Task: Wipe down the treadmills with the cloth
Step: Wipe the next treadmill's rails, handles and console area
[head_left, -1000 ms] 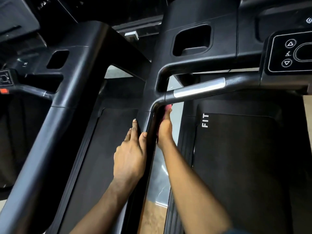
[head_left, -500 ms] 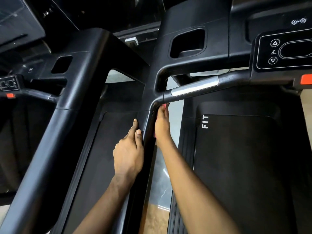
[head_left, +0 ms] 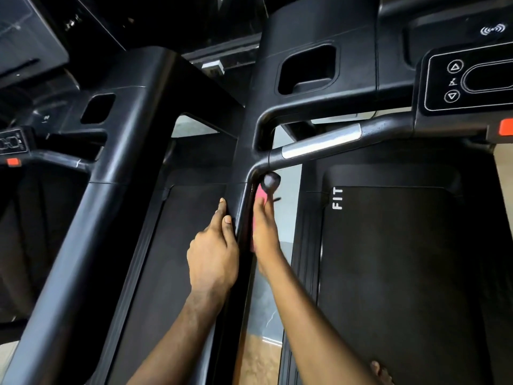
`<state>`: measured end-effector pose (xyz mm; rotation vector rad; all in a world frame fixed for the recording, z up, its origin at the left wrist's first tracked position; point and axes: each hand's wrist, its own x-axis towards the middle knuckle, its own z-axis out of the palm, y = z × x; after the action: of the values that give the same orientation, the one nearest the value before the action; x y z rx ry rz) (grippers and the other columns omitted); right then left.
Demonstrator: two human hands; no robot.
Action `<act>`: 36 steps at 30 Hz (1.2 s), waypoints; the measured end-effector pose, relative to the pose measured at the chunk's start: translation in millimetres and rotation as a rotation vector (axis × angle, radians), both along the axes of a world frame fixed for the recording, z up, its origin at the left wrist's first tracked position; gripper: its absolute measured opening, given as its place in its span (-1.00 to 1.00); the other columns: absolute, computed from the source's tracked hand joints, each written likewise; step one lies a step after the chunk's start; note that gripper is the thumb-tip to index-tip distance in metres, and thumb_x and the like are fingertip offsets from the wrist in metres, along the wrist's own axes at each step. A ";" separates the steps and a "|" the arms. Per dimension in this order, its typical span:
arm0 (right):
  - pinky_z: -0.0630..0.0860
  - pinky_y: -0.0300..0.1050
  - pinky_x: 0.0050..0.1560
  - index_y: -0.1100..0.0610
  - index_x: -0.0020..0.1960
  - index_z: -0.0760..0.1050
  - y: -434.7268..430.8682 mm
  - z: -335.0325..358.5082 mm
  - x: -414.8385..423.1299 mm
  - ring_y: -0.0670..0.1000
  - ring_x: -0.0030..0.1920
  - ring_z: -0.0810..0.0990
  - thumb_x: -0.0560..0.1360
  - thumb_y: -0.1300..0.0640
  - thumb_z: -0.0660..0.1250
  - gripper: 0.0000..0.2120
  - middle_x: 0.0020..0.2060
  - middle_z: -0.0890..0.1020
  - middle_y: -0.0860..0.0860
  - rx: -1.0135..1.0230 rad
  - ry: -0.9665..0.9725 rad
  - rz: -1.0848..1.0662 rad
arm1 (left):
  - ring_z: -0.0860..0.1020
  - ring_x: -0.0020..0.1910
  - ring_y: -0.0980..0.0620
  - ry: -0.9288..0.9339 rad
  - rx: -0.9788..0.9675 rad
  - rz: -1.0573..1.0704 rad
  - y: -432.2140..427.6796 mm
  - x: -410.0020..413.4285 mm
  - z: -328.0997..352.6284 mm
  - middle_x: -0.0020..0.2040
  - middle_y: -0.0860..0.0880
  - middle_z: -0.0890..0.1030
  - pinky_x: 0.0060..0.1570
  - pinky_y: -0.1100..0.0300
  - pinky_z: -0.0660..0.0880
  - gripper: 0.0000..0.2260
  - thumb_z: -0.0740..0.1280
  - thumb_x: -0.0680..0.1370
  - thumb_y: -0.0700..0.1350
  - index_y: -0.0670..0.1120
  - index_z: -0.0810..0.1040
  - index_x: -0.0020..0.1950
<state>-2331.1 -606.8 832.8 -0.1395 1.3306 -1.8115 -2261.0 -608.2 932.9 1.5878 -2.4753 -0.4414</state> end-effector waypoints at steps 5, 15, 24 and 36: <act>0.32 0.03 0.52 -0.10 0.54 0.34 -27.1 -28.2 -22.2 -0.01 0.45 0.46 0.41 -0.53 0.21 -0.17 0.45 0.50 -0.02 -0.056 -0.252 -0.060 | 0.60 -0.02 -0.16 -0.007 0.002 0.012 -0.1 -0.2 0.7 -0.06 -0.07 0.69 -0.05 0.05 0.37 -0.61 0.03 0.72 0.04 0.20 0.31 0.56; 0.57 0.00 0.27 0.04 0.37 0.55 28.7 -56.4 60.7 0.05 0.22 0.65 0.23 -0.57 0.30 -0.07 0.23 0.67 0.03 0.037 -0.484 0.094 | 0.60 0.11 -0.14 0.036 0.023 0.032 4.2 1.1 5.2 0.10 -0.07 0.69 0.16 -0.02 0.45 -0.62 0.04 0.72 0.04 0.20 0.35 0.54; 0.55 -0.04 0.31 0.08 0.47 0.47 -13.3 -36.2 4.7 0.04 0.25 0.63 0.63 -0.33 0.10 -0.37 0.31 0.62 0.05 0.044 -0.424 -0.020 | 0.60 0.09 -0.14 0.039 0.020 0.021 0.2 4.7 0.8 0.04 -0.08 0.69 0.15 -0.04 0.48 -0.62 0.04 0.72 0.06 0.19 0.36 0.53; 0.17 0.04 0.60 0.10 0.61 0.22 32.4 -42.1 52.2 -0.02 0.55 0.29 0.67 -0.26 0.04 -0.36 0.56 0.33 -0.01 -0.069 -0.462 -0.051 | 0.60 0.12 -0.17 0.074 0.005 -0.001 -1.8 11.0 -4.0 0.08 -0.10 0.69 0.20 -0.04 0.48 -0.61 0.03 0.71 0.07 0.16 0.39 0.52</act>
<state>-2278.9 -574.4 790.7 0.2651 0.9516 -1.7930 -2250.0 -610.0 928.9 1.5430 -2.4230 -0.4980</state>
